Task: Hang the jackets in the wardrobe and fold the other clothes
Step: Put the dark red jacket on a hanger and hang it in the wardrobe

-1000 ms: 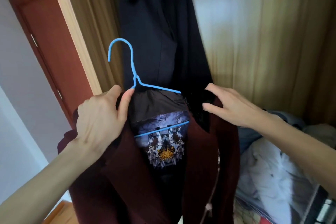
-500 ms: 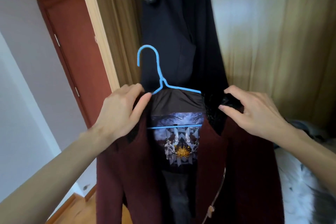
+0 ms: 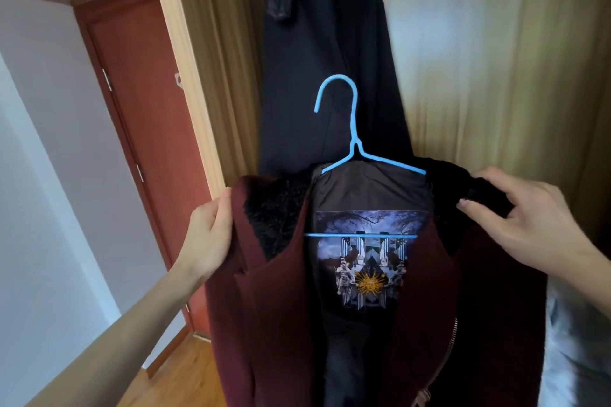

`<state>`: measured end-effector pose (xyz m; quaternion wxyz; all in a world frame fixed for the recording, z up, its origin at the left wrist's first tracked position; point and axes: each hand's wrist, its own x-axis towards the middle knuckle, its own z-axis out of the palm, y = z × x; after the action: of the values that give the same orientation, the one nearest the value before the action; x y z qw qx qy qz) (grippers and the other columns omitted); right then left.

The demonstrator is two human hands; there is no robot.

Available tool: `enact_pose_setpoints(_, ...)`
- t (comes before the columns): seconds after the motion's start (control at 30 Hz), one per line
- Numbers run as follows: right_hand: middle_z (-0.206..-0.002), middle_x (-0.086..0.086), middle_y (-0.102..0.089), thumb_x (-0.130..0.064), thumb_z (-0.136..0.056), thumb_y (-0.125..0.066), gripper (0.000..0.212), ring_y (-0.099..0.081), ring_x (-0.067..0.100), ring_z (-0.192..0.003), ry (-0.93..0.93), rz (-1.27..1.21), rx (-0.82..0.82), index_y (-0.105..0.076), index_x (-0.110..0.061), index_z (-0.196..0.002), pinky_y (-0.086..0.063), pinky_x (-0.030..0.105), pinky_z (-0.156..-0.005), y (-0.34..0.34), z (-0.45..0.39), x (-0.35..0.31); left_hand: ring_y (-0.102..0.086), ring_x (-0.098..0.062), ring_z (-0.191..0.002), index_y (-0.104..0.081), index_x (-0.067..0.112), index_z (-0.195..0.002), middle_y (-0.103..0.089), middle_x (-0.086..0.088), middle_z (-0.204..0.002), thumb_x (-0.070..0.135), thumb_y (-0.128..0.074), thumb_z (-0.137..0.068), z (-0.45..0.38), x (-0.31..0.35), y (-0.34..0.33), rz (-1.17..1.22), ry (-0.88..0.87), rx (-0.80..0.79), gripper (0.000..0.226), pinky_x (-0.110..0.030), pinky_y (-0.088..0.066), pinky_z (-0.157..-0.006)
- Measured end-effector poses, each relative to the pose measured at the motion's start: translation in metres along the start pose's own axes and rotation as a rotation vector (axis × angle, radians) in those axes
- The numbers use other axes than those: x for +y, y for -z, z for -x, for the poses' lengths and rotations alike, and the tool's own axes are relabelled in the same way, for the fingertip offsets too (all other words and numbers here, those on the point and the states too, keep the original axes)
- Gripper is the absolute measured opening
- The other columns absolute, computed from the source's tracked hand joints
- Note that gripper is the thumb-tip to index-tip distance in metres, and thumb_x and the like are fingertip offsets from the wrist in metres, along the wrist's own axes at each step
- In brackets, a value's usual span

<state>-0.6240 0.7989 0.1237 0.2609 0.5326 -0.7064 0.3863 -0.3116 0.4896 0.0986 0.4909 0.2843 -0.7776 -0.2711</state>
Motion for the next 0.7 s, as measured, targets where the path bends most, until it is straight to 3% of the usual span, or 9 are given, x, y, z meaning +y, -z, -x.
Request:
enact_pose_setpoints(0.1, -0.047, 0.003, -0.055, -0.05, -0.089, -0.063, 0.012, -0.053, 0.015, -0.039, -0.015, -0.011, -0.06, -0.053, -0.049, -0.095, -0.045, 0.019, -0.061, 0.008, 0.0, 0.009, -0.046, -0.007, -0.063, -0.048, 0.008, -0.065, -0.051, 0.006, -0.063, 0.082, -0.036, -0.095, 0.001, 0.006, 0.001, 0.081, -0.035, -0.118, 0.081, -0.028, -0.041, -0.06)
enact_pose_setpoints(0.17, -0.042, -0.001, -0.05, -0.055, -0.087, -0.059, 0.01, -0.046, 0.01, -0.033, -0.042, -0.041, -0.097, -0.055, -0.05, -0.096, -0.04, 0.012, -0.054, 0.014, 0.001, 0.015, -0.056, -0.011, -0.072, -0.062, 0.002, -0.079, -0.064, -0.005, -0.071, 0.072, -0.037, -0.101, 0.003, 0.012, 0.004, 0.103, -0.051, -0.242, 0.077, -0.033, -0.047, -0.07)
enact_pose_setpoints(0.23, -0.045, 0.003, -0.053, -0.057, -0.087, -0.058, 0.015, -0.046, 0.012, -0.032, -0.072, -0.058, -0.127, -0.058, -0.047, -0.098, -0.039, 0.013, -0.05, 0.017, 0.002, 0.021, -0.065, -0.015, -0.085, -0.069, 0.006, -0.092, -0.072, -0.015, -0.09, 0.055, -0.041, -0.104, 0.006, 0.021, 0.007, 0.144, -0.081, -0.388, 0.058, -0.037, -0.051, -0.081)
enact_pose_setpoints(0.3, -0.053, 0.009, -0.059, -0.057, -0.086, -0.06, 0.018, -0.052, 0.023, -0.037, -0.076, -0.069, -0.138, -0.06, -0.045, -0.1, -0.04, 0.02, -0.048, 0.019, 0.002, 0.026, -0.065, -0.023, -0.09, -0.067, 0.002, -0.097, -0.068, -0.026, -0.098, 0.052, -0.047, -0.102, 0.01, 0.031, 0.007, 0.196, -0.077, -0.473, 0.055, -0.043, -0.05, -0.085)
enact_pose_setpoints(0.4, -0.059, 0.006, -0.062, -0.055, -0.086, -0.061, 0.017, -0.053, 0.023, -0.037, -0.058, -0.078, -0.142, -0.061, -0.044, -0.099, -0.04, 0.021, -0.046, 0.024, 0.002, 0.03, -0.056, -0.022, -0.083, -0.059, -0.003, -0.087, -0.058, -0.029, -0.09, 0.053, -0.049, -0.102, 0.016, 0.043, -0.001, 0.2, -0.119, -0.431, 0.058, -0.041, -0.044, -0.08)
enact_pose_setpoints(0.5, -0.067, 0.0, -0.067, -0.057, -0.095, -0.061, 0.014, -0.062, 0.023, -0.044, -0.026, -0.085, -0.183, -0.062, -0.044, -0.1, -0.048, 0.036, -0.051, 0.032, 0.007, 0.032, -0.051, -0.02, -0.078, -0.054, -0.006, -0.084, -0.054, -0.028, -0.085, 0.057, -0.045, -0.103, 0.017, 0.053, -0.005, 0.155, -0.175, -0.386, 0.066, -0.041, -0.043, -0.074)
enact_pose_setpoints(0.6, -0.072, -0.006, -0.068, -0.066, -0.092, -0.062, 0.022, -0.059, 0.027, -0.042, 0.042, -0.111, -0.229, -0.066, -0.045, -0.1, -0.046, 0.03, -0.041, 0.044, 0.009, 0.034, -0.051, -0.021, -0.076, -0.055, -0.008, -0.085, -0.054, -0.032, -0.084, 0.061, -0.047, -0.1, 0.012, 0.057, -0.001, 0.182, -0.172, -0.389, 0.071, -0.039, -0.042, -0.074)
enact_pose_setpoints(0.7, -0.077, -0.011, -0.071, -0.063, -0.091, -0.067, 0.018, -0.063, 0.025, -0.05, 0.122, -0.151, -0.232, -0.067, -0.048, -0.101, -0.048, 0.031, -0.049, 0.048, 0.01, 0.034, -0.05, -0.021, -0.074, -0.055, -0.008, -0.083, -0.054, -0.032, -0.082, 0.06, -0.048, -0.101, 0.009, 0.058, -0.001, 0.178, -0.175, -0.403, 0.071, -0.038, -0.042, -0.072)
